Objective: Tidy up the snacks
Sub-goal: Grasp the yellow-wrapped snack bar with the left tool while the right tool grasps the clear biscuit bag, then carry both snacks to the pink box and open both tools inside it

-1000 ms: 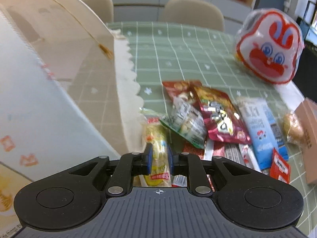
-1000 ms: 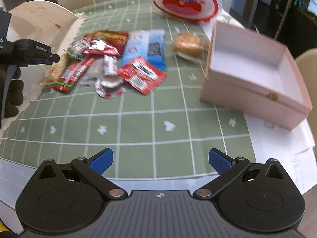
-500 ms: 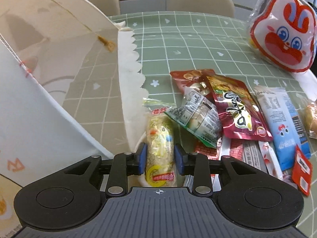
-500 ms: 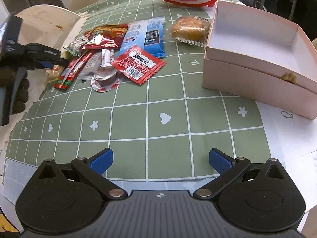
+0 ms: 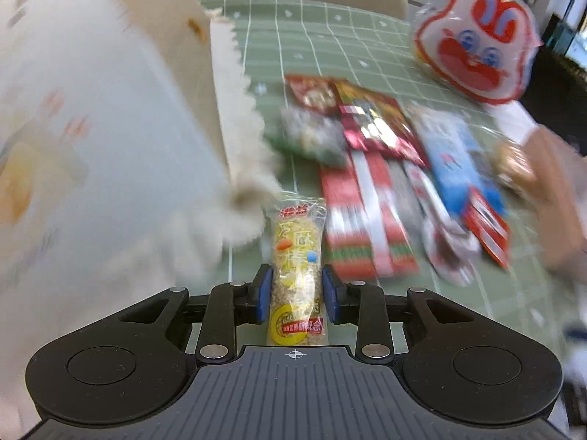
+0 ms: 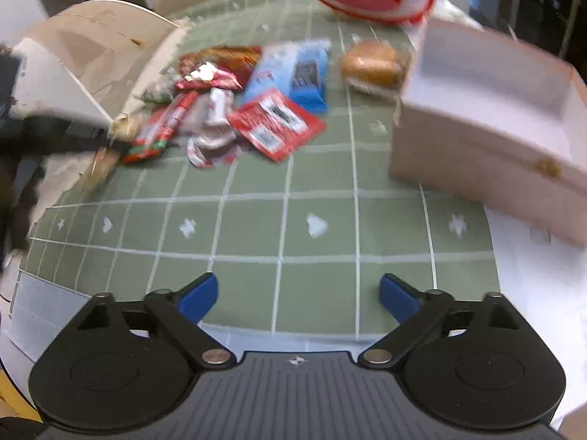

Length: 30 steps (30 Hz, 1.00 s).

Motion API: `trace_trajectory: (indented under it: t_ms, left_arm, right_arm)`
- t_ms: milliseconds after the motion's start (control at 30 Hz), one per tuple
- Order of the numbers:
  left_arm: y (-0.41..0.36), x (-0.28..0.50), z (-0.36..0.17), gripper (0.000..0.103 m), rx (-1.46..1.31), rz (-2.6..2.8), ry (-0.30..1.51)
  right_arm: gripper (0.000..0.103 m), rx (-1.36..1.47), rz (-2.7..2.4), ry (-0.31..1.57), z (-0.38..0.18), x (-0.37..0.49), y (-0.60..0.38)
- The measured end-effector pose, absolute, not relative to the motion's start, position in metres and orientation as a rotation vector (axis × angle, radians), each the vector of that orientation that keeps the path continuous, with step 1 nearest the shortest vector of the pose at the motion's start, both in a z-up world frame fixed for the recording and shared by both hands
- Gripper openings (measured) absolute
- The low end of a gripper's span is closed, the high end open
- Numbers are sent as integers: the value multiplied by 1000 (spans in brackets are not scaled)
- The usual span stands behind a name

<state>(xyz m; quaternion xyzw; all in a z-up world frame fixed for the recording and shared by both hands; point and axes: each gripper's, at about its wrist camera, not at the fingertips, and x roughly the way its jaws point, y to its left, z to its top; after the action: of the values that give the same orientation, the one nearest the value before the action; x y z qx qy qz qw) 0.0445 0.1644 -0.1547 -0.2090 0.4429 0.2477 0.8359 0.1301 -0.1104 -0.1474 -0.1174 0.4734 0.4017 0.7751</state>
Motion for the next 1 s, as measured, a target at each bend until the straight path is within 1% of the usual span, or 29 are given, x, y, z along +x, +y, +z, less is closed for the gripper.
trace_trajectory:
  t_ms: [100,133,167,200,233,267,333,500,633,700,767,933,1000]
  left_arm:
    - [148,8,-151,34,-485,509,933]
    - [146,-2,-150,34,-501,504,933]
    - [145,-11,-149,34,-521,501,932]
    - [145,-19,-149,34,-546,500,928]
    - [146,-28,-149,34,-576,497,924]
    - [147,-35,-149,34,-600,491,921]
    - [145,-48,-149,34,-617,483,913]
    - [148,-75,-146,34,-605,469,893]
    - [155,-89,-148,34,-594,450,894]
    - [158,-93,-148,34,-582,432,896]
    - [158,-98,-145,34,-570,417,889]
    - [167,-107,-143,34,-592,398,865]
    - [172,-109,-143,34,-608,391,864]
  right_arm:
    - [92,-276,897,894,-131,126,-91]
    - [86,-277,913,869,-126,125,-82]
    - [78,-280,933,858,-123,125,-71]
    - [75,-280,959,851,-120,125,-59]
    - [68,-283,992,843,-118,123,-44]
    - [65,-291,1016,836,-117,121,-32]
    - [63,-318,1052,818,-119,112,-2]
    - [63,-342,1009,791,-131,94,61]
    - [63,-384,984,668,-135,85,105]
    - [65,-417,1012,625,-135,89,126]
    - [67,-399,991,643,-137,103,146]
    - [67,-228,861,840,-144,144,177]
    - [67,-258,851,833,-145,143,184]
